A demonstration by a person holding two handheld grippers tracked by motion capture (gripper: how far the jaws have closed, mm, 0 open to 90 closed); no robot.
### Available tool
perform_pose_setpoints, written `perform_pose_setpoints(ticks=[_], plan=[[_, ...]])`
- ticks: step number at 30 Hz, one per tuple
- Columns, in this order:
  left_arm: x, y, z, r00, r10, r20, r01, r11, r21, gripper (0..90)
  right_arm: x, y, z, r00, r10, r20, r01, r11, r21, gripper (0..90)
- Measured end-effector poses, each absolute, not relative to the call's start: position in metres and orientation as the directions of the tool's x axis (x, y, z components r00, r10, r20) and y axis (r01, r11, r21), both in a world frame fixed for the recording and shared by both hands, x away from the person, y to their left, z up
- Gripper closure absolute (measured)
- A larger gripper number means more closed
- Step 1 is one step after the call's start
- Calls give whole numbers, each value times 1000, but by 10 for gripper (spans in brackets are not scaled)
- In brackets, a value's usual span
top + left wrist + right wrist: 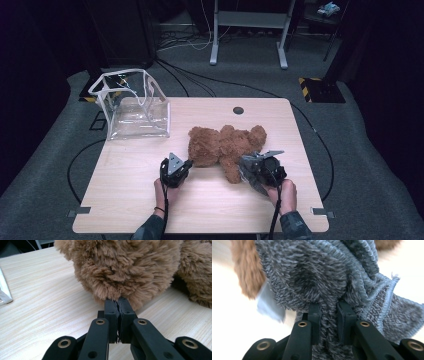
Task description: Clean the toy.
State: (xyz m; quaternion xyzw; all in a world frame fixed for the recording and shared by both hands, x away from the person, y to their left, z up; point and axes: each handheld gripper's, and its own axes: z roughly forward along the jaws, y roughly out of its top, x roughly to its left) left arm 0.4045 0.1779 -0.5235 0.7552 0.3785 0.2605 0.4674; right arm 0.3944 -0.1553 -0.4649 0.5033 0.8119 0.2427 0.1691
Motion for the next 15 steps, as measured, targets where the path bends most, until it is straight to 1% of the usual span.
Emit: perform_pose_setpoints(ticks=[7,9,11,15], plan=[[404,178,-523,582,812,41,330,-282,901,873,379,-174,-466,-406,913,-30,753,354,554,758],[404,178,-523,582,812,44,327,-283,901,873,378,-175,-463,-413,910,-20,750,353,560,759],[404,178,-523,583,812,42,324,-280,904,871,379,-174,-457,-413,911,-4,744,340,575,759],[404,177,-524,579,815,40,321,-273,907,872,385,-163,-433,-440,898,0,688,337,643,757]])
